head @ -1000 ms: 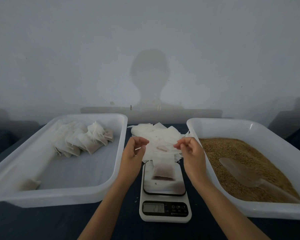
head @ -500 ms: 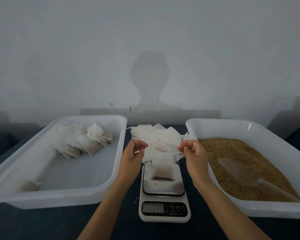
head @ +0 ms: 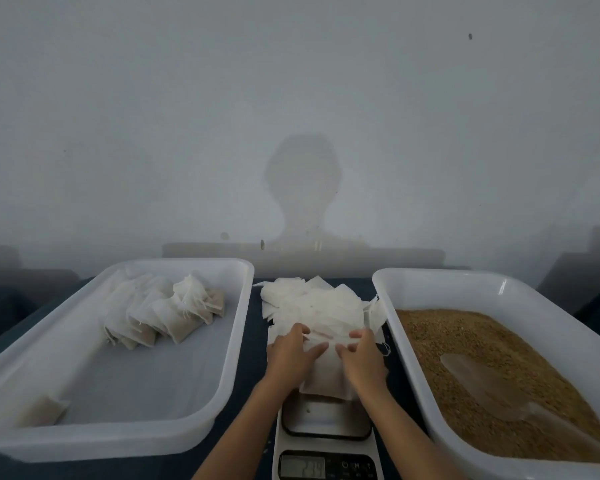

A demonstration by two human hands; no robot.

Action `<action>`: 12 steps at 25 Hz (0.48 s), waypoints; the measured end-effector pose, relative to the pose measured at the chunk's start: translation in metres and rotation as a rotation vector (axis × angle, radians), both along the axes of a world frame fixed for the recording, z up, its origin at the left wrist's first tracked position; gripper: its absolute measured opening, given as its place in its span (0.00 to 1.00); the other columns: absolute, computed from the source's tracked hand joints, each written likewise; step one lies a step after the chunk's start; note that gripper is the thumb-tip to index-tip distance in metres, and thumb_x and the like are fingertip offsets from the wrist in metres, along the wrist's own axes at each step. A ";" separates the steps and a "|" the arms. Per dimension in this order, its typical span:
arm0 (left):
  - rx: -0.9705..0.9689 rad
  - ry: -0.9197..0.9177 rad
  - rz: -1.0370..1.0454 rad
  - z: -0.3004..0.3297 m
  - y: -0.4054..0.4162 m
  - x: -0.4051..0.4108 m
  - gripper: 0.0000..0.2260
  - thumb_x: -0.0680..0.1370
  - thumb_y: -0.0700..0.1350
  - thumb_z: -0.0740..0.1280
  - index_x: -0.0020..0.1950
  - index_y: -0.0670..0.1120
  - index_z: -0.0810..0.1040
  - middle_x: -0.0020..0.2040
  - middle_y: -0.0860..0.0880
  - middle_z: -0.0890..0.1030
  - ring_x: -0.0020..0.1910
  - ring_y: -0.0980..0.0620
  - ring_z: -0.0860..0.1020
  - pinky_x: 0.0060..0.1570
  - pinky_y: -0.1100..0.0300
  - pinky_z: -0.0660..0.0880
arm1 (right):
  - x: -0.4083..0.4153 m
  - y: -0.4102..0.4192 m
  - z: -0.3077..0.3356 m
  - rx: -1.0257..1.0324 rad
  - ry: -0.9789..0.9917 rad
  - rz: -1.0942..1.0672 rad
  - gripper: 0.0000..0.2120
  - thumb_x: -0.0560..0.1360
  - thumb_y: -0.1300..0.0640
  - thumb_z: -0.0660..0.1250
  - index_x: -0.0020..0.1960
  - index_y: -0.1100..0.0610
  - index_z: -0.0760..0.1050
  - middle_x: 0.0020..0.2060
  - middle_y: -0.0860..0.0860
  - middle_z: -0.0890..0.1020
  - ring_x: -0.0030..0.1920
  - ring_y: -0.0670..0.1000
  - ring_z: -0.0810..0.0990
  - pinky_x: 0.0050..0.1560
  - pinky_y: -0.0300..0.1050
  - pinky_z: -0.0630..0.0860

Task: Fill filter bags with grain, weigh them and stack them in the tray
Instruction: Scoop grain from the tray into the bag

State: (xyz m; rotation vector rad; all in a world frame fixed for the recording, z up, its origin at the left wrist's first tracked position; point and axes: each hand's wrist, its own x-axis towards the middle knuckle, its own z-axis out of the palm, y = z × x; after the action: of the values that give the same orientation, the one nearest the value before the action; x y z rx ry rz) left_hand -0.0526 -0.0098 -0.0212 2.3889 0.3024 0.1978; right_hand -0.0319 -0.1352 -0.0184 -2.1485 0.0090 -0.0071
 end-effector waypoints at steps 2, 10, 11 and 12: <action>0.007 -0.030 -0.003 0.006 -0.003 -0.002 0.19 0.75 0.55 0.68 0.62 0.50 0.71 0.53 0.52 0.80 0.53 0.54 0.77 0.58 0.58 0.70 | -0.003 0.001 0.002 0.043 -0.051 -0.002 0.12 0.77 0.59 0.67 0.59 0.56 0.71 0.52 0.51 0.80 0.56 0.52 0.79 0.63 0.54 0.72; 0.197 -0.368 -0.072 0.077 0.019 -0.042 0.08 0.78 0.48 0.66 0.42 0.46 0.78 0.39 0.54 0.72 0.36 0.58 0.70 0.34 0.70 0.62 | -0.035 0.016 0.064 0.342 -0.448 0.207 0.08 0.74 0.64 0.69 0.47 0.52 0.74 0.43 0.44 0.80 0.46 0.41 0.79 0.45 0.30 0.75; 0.208 -0.406 -0.033 0.088 0.028 -0.050 0.09 0.77 0.47 0.66 0.40 0.45 0.76 0.40 0.52 0.72 0.37 0.55 0.71 0.34 0.67 0.63 | -0.038 0.024 0.072 0.362 -0.478 0.224 0.09 0.75 0.65 0.68 0.48 0.52 0.74 0.43 0.43 0.80 0.46 0.40 0.78 0.45 0.29 0.74; 0.208 -0.429 0.014 0.099 0.040 -0.058 0.09 0.77 0.47 0.66 0.39 0.45 0.75 0.40 0.50 0.73 0.38 0.53 0.71 0.34 0.65 0.63 | -0.041 0.033 0.079 0.373 -0.492 0.243 0.09 0.75 0.65 0.66 0.50 0.52 0.73 0.44 0.43 0.79 0.47 0.40 0.78 0.45 0.28 0.73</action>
State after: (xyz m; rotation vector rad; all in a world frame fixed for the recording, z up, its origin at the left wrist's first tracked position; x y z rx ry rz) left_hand -0.1109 0.0298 0.0781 2.4684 0.0991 0.7678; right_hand -0.0731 -0.1026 0.0601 -1.7158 -0.4982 -0.3634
